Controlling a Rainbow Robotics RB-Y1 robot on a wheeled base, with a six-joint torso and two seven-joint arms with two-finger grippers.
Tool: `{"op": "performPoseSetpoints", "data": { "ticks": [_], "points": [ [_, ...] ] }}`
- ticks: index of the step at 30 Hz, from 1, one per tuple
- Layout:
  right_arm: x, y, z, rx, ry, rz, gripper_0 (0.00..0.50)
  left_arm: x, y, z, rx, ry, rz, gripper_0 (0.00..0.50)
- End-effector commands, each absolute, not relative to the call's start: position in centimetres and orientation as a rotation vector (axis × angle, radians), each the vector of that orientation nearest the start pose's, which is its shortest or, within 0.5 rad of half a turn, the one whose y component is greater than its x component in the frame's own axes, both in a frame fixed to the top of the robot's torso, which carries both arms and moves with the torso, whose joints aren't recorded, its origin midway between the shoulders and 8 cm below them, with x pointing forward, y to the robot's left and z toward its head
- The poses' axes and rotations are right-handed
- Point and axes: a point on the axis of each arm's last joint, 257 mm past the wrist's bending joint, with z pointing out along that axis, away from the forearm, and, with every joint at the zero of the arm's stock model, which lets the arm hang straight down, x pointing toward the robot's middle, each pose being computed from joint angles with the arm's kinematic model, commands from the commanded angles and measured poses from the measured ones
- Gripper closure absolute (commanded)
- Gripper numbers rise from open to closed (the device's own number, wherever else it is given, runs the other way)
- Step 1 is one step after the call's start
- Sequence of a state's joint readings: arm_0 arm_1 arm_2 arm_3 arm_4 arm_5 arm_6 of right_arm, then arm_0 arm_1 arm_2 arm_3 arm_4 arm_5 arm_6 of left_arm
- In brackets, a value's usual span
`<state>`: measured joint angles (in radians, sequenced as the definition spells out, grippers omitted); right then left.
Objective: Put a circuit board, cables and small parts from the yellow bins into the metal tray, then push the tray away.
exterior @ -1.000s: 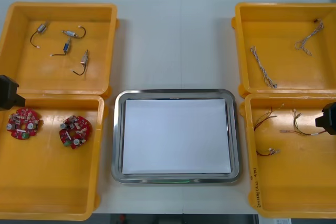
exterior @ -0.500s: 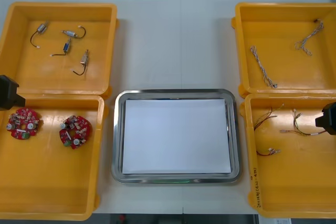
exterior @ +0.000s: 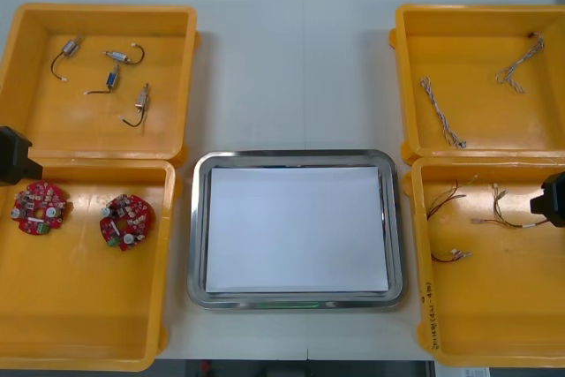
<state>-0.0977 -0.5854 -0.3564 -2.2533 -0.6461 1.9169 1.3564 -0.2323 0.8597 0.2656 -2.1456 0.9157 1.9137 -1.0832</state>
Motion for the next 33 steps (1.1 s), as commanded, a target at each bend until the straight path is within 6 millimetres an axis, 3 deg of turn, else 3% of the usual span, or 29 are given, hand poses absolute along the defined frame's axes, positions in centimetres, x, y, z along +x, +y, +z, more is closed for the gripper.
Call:
{"op": "performPoseSetpoints", "data": {
  "ticks": [1, 33],
  "points": [
    [36.71, -38.53, -17.87, 0.19, 2.612, -0.057, 0.0, 38.05, 38.85, -13.16, -0.083, 2.66, 0.079, 0.0],
    [36.71, -38.53, -17.87, 0.19, 2.612, -0.057, 0.0, 38.05, 38.85, -13.16, -0.083, 2.66, 0.079, 0.0]
  ]
}}
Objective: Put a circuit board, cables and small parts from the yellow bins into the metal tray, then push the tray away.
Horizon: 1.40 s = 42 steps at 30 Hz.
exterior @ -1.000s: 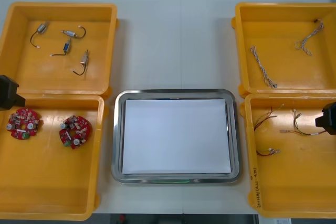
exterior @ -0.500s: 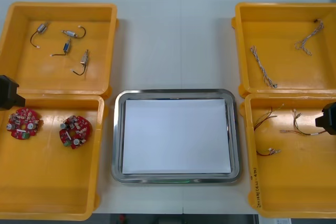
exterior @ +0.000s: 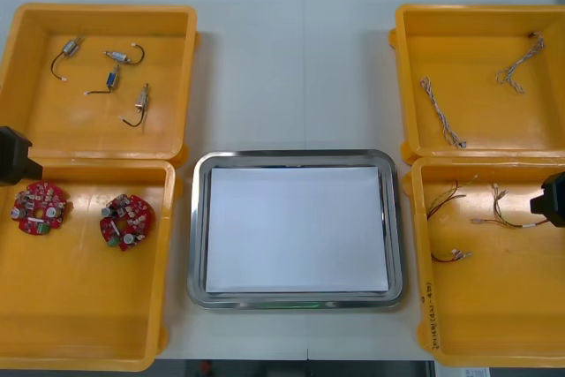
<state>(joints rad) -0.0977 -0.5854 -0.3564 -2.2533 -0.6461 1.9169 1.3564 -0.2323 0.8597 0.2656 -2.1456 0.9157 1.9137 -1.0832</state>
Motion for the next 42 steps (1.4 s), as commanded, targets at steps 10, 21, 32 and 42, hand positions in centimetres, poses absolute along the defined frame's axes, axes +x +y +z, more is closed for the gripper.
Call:
{"op": "performPoseSetpoints", "data": {
  "ticks": [10, 21, 32, 42],
  "points": [
    [36.7, -38.5, -17.9, 0.19, 2.612, -0.057, 0.0, 38.1, 38.8, -13.2, -0.083, 2.66, 0.079, 0.0],
    [36.7, -38.5, -17.9, 0.19, 2.612, -0.057, 0.0, 38.1, 38.8, -13.2, -0.083, 2.66, 0.079, 0.0],
    [37.9, -39.5, -14.5, 0.17, 2.525, -0.143, 0.0, 37.6, 38.4, -15.2, -0.096, 2.704, 0.05, 0.0],
    [37.9, -40.0, -14.9, 0.235, 2.526, -0.142, 0.0, 36.7, 39.2, -16.1, 0.008, 2.734, 0.096, 0.0]
  ]
}}
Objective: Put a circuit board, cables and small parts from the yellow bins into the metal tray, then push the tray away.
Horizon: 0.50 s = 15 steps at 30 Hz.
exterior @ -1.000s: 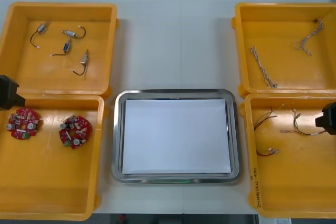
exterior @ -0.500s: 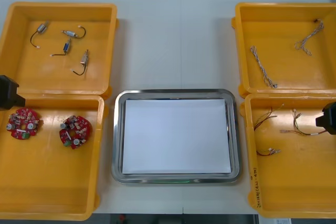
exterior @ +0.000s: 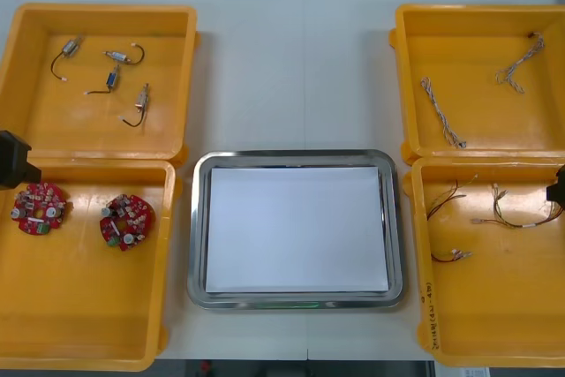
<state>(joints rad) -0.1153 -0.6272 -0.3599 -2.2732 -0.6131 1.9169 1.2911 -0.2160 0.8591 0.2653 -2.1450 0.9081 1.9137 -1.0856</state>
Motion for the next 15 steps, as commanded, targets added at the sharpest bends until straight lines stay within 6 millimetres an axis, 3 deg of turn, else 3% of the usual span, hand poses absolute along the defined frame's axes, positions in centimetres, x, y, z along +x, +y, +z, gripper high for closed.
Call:
{"op": "performPoseSetpoints", "data": {
  "ticks": [1, 15],
  "points": [
    [37.9, -40.0, -14.9, 0.242, 2.525, -0.14, 0.0, 36.7, 39.4, -16.2, 0.022, 2.728, 0.104, 0.0],
    [39.1, -38.2, -15.7, 0.37, 2.498, -0.032, 0.0, 37.6, 39.9, -18.3, 0.108, 2.636, 0.063, 0.0]
  ]
}}
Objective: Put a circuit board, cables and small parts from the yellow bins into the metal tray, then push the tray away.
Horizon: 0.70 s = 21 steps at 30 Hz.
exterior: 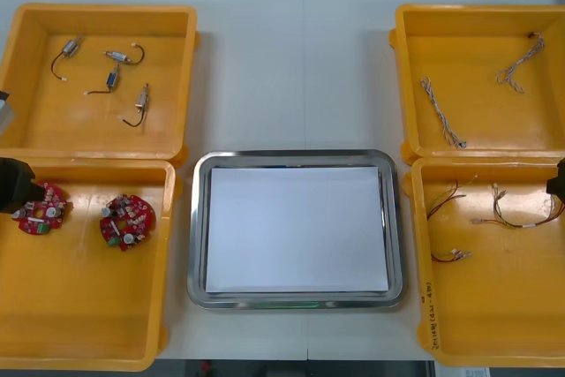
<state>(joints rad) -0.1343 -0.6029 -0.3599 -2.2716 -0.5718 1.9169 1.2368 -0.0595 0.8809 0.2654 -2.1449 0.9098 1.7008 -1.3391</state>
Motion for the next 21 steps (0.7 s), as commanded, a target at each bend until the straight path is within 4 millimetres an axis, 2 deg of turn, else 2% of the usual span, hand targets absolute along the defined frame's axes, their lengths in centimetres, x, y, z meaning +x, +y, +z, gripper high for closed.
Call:
{"op": "performPoseSetpoints", "data": {
  "ticks": [1, 10, 21],
  "points": [
    [39.2, -38.2, -15.7, 0.385, 2.494, -0.028, 0.0, 37.6, 39.9, -18.4, 0.111, 2.628, 0.059, 0.0],
    [39.2, -37.2, -18.2, 0.514, 2.519, 0.045, 0.0, 37.4, 40.3, -19.9, 0.135, 2.582, 0.028, 0.0],
    [39.1, -36.1, -20.8, 0.838, 2.502, 0.122, 0.0, 37.3, 40.1, -21.7, 0.168, 2.566, -0.002, 0.0]
  ]
}}
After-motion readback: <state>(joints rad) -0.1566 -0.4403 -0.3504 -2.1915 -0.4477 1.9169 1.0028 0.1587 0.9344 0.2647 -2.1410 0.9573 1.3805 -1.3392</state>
